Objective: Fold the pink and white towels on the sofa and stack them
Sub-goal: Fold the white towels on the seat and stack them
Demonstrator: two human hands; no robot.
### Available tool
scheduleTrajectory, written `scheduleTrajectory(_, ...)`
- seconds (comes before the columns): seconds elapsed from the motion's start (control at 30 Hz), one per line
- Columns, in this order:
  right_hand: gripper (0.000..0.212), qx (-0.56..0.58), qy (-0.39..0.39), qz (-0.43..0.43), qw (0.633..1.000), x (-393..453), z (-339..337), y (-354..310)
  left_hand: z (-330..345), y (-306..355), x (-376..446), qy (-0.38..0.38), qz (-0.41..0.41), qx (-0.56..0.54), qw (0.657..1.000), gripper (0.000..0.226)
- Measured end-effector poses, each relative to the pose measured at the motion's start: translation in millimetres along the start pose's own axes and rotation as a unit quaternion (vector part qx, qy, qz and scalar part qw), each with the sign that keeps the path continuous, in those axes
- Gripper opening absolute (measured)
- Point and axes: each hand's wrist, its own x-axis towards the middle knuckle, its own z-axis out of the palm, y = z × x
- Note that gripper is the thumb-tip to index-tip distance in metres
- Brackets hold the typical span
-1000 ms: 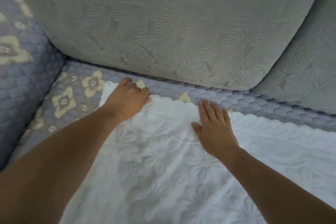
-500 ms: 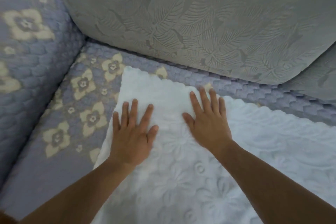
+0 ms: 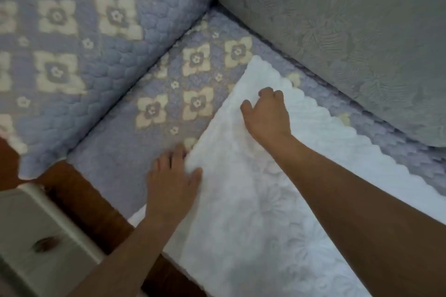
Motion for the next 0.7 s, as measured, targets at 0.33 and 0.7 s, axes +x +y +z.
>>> scheduleTrajectory(0.33, 0.111, 0.058, -0.042, 0.233, 0.97, 82, 46, -27, 3, -96, -47, -0.169, -0.154, -0.176, 0.958, 0.032)
scheduleTrajectory(0.7, 0.054, 0.533, -0.04, 0.307, 0.788, -50, -150, 79, -52, 70, -168, -0.422, 0.139, -0.328, 0.834, 0.019)
